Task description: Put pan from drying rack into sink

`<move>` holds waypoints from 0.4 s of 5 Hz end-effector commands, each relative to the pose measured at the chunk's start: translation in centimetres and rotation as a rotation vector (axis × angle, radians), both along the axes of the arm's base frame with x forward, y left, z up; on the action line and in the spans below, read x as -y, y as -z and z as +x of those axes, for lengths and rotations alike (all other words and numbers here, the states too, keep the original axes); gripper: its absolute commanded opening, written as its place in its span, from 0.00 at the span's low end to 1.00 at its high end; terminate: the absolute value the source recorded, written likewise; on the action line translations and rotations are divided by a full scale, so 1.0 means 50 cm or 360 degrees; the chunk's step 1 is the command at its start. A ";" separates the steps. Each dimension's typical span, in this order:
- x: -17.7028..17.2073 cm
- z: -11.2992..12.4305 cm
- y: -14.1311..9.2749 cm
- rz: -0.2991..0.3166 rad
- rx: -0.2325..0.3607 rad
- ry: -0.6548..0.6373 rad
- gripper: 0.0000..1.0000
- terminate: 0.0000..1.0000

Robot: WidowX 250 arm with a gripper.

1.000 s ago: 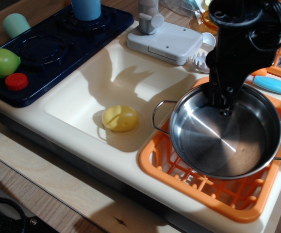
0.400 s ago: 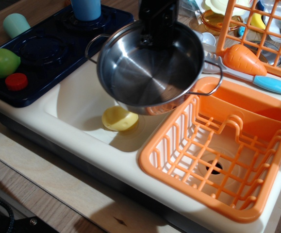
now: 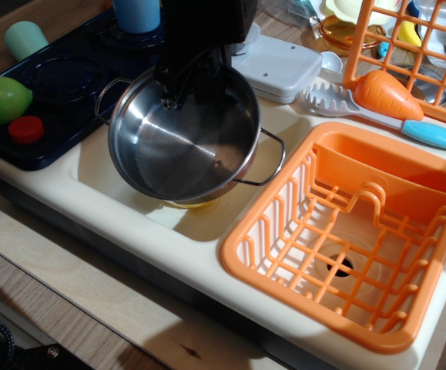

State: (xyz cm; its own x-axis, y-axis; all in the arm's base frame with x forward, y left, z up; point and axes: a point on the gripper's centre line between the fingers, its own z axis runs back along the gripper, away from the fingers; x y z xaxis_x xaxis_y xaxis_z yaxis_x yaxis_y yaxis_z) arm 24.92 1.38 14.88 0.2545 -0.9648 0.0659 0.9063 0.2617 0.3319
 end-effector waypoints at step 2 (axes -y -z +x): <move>-0.021 0.022 0.000 0.0016 0.0092 0.0055 1.00 0.00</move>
